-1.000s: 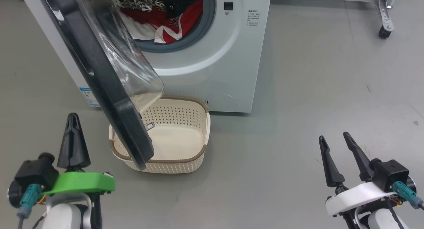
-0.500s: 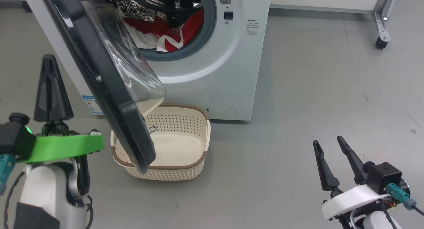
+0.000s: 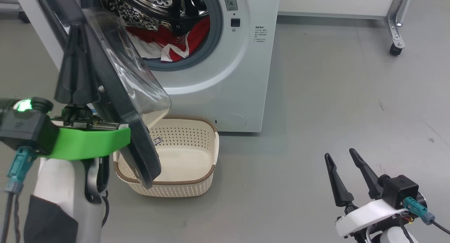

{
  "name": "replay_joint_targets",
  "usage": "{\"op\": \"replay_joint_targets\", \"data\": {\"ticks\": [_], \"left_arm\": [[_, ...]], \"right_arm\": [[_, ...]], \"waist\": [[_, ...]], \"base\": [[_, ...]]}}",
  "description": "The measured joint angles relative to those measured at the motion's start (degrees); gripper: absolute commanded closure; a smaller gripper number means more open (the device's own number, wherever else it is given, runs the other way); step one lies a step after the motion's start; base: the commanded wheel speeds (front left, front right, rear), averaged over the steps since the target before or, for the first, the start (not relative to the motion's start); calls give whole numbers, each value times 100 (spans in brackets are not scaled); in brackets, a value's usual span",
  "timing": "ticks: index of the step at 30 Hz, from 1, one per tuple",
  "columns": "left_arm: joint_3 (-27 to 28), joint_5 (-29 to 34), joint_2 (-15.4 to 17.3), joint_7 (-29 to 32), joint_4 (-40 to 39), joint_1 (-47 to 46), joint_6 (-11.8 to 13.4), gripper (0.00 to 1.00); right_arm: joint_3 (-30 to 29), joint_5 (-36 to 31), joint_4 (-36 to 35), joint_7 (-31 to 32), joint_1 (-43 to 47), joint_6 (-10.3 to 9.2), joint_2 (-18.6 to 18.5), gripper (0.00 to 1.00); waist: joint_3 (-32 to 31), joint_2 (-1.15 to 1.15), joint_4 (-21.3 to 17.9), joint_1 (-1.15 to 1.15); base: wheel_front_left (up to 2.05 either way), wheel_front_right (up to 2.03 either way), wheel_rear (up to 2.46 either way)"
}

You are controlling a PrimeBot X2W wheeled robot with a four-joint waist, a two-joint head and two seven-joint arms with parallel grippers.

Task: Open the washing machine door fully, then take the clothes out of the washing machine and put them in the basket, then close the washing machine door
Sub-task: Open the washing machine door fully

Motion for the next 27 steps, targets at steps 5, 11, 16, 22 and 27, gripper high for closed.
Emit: {"op": "replay_joint_targets", "data": {"ticks": [5,11,16,22,27], "left_arm": [[-279,74,-5,130,136,3,-44,100],[-642,116,-12,398,469,194,-96,100],[-924,67,-18,694,802,449,-145,100],[-1121,-127,-24,988,1143,661,-162,100],[-1183,-210,-26,1131,1386,753,-162,100]], "right_arm": [[-37,-7,18,0,7,0,11,0],[-65,-43,40,0,19,3,32,0],[-94,-44,42,0,21,24,47,0],[-123,-55,69,0,25,27,71,0],[-165,-78,69,0,24,56,83,0]], "waist": [[-19,0,-52,0],[-28,0,-115,0],[-9,0,-160,0],[29,0,-202,0],[60,0,-236,0]], "base": [[0,0,0],[0,0,0],[0,0,0],[0,0,0],[0,0,0]]}}
